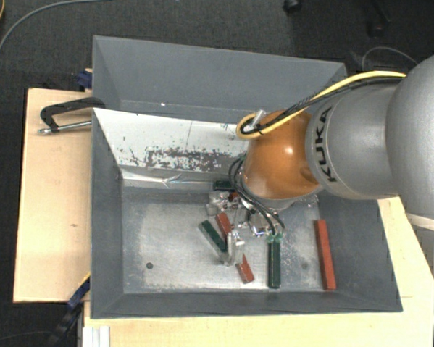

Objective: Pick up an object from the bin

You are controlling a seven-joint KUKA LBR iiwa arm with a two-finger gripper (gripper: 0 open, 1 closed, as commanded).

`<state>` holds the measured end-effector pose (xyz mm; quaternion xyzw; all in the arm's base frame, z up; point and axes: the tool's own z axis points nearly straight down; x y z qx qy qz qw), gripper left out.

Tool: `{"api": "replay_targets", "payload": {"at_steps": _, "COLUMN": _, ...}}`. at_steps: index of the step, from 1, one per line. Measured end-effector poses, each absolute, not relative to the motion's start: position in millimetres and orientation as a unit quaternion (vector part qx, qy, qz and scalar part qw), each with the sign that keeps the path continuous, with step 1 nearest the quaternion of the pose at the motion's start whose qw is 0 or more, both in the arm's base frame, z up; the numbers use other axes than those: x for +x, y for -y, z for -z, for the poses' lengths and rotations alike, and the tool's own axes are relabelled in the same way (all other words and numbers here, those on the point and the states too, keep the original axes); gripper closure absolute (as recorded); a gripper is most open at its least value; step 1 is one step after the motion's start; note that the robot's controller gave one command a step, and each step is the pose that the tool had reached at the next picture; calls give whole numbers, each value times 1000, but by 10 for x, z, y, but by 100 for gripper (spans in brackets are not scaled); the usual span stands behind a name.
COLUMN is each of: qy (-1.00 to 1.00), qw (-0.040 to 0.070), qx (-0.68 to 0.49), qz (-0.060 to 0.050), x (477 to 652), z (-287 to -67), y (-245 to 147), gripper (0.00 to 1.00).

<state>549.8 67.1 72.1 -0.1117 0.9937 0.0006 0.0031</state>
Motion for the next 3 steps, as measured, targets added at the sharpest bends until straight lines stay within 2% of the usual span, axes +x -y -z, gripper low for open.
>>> {"api": "replay_targets", "payload": {"at_steps": 1, "qy": -996, "qw": 4, "qx": -85, "qz": 0, "x": 5736, "z": -717, "y": -220, "gripper": 0}}
{"api": "replay_targets", "payload": {"at_steps": 2, "qy": -992, "qw": 1, "qx": -128, "qz": -1, "x": 5617, "z": -714, "y": -714, "gripper": 0}}
{"api": "replay_targets", "payload": {"at_steps": 3, "qy": -938, "qw": 1, "qx": -346, "qz": 0, "x": 5397, "z": -725, "y": -716, "gripper": 0}}
